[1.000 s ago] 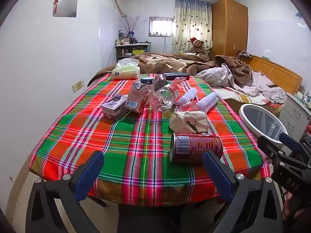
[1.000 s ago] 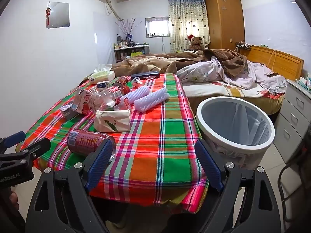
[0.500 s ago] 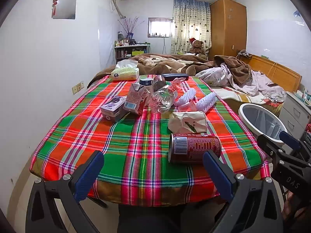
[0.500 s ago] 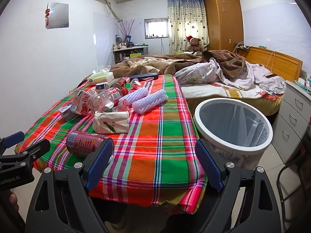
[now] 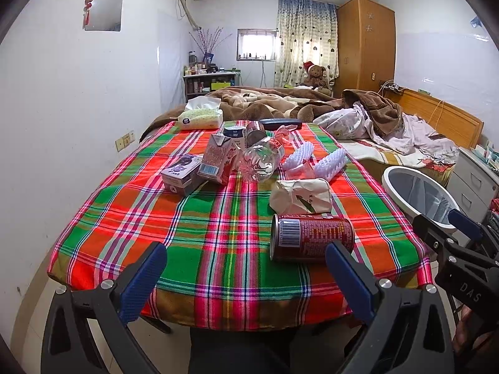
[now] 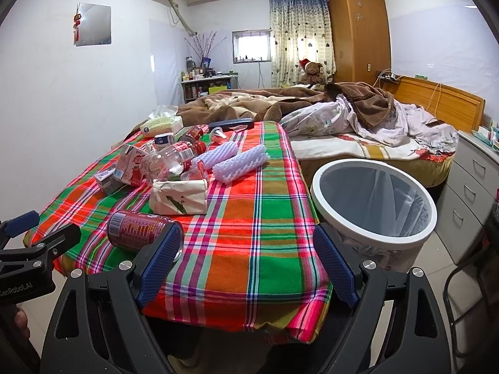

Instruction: Collect trash

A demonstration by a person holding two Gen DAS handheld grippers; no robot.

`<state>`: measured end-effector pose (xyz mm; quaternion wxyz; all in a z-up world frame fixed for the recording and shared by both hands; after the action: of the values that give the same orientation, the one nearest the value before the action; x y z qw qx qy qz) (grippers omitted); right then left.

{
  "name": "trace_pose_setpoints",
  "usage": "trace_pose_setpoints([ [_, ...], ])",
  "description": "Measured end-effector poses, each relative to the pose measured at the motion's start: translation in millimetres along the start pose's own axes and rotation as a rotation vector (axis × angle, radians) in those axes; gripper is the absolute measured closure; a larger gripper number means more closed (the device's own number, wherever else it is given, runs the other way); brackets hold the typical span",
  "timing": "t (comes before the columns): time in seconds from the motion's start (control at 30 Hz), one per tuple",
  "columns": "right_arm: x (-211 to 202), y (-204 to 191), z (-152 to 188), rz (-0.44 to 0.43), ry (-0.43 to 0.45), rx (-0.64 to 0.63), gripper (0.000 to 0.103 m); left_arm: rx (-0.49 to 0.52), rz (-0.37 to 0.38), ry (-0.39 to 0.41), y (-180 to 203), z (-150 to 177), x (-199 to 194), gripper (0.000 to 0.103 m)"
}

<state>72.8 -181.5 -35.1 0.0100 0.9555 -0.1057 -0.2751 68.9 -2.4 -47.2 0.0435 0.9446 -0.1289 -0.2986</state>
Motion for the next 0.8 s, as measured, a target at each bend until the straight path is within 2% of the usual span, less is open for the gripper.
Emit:
trace_pose_setpoints([
  [0.8,-2.5,1.4,-0.7,0.004,0.01,-0.005,0.015,-0.002,-0.001,0.006,0.4,0.5,-2.0,0.0],
])
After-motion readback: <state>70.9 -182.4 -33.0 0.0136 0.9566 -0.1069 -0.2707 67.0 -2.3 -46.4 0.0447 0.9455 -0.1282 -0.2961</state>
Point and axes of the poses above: each gripper's, at about its wrist camera, not at the fingertips, and x roughly the way its jaws point, y to its right, z to its underside, the point moved 9 cm from there along x, roughly the way its jaws point, and after that the axes turned 15 degrees about z, right-handed, at the moved point
